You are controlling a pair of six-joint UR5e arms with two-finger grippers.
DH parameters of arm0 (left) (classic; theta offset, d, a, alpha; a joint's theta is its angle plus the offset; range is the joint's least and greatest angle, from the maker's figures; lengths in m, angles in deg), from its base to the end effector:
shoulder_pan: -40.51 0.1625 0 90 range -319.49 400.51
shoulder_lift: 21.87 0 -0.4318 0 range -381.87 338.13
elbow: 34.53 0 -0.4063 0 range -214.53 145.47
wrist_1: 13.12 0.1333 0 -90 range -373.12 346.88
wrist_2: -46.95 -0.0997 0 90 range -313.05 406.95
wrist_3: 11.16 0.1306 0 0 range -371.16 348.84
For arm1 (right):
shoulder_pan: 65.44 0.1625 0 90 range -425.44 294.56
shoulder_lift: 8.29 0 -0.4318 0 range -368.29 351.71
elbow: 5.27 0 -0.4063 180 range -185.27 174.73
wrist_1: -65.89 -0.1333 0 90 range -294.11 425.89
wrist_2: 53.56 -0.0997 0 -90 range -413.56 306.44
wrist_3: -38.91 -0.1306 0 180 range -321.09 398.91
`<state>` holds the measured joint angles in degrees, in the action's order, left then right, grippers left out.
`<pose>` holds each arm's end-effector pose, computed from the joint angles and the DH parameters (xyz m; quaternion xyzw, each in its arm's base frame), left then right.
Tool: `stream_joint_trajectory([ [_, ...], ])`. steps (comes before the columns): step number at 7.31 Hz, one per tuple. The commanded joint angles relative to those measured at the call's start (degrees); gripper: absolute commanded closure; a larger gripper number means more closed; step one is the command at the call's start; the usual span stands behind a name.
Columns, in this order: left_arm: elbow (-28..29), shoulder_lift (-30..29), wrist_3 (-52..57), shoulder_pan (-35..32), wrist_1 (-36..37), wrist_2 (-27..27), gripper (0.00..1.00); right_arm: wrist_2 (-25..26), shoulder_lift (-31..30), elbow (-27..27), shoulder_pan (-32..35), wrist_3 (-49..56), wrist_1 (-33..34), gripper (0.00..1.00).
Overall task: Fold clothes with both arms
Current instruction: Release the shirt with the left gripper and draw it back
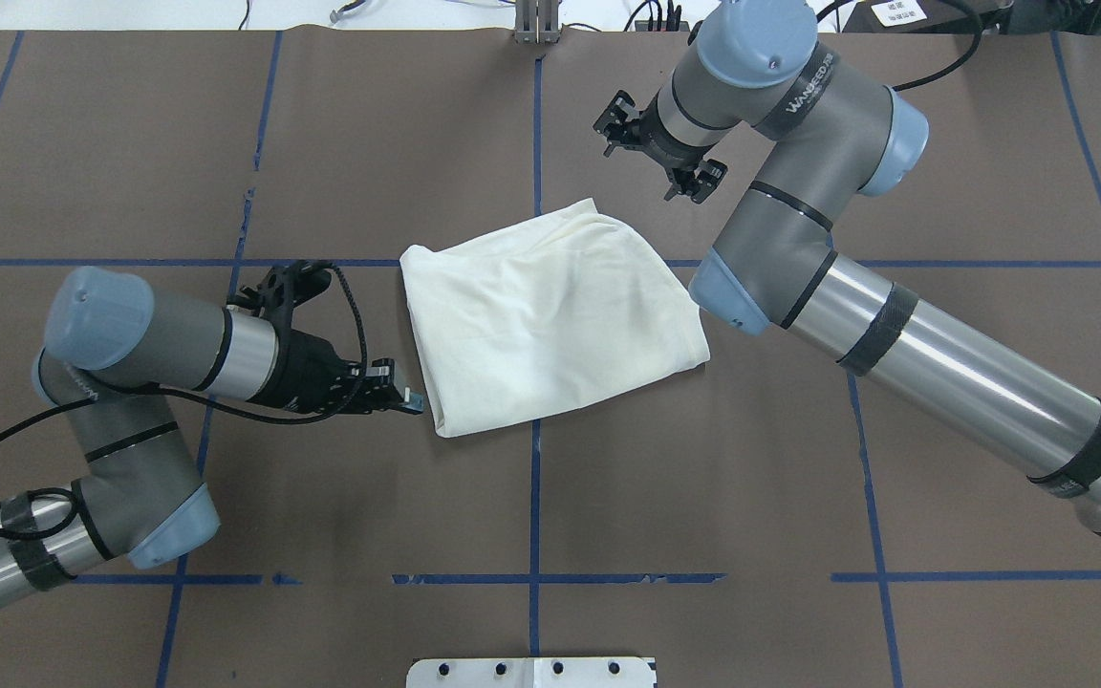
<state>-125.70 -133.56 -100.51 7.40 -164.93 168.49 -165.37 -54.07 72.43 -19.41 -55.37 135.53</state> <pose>0.5124 -0.4117 0.3170 -0.0041 0.6785 -0.0231 0.7342 -0.4964 -0.6367 0.2525 -0.0045 -0.4647 0.2993 0.8333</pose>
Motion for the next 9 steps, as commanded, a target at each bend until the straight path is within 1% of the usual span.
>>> stream_joint_trajectory([
  [1,2.0,-4.8,-0.1,0.3,7.2,-3.4,1.00,-1.7,-2.2,2.0,0.9,0.8,0.0,0.00],
  [3,6.2,-6.4,0.1,1.1,7.2,-4.1,1.00,-1.7,-3.9,3.2,1.3,3.0,-0.1,0.00],
  [5,6.3,-4.9,0.4,1.3,7.2,-4.2,1.00,-1.7,-4.0,4.6,1.3,3.0,0.4,0.00],
  [6,6.2,-3.2,0.5,1.4,7.0,-4.2,1.00,-1.6,-4.1,4.7,1.3,3.0,0.3,0.00],
  [9,5.1,-1.3,0.7,1.1,7.0,-3.7,1.00,-1.7,-4.9,4.8,1.1,3.0,0.1,0.00],
])
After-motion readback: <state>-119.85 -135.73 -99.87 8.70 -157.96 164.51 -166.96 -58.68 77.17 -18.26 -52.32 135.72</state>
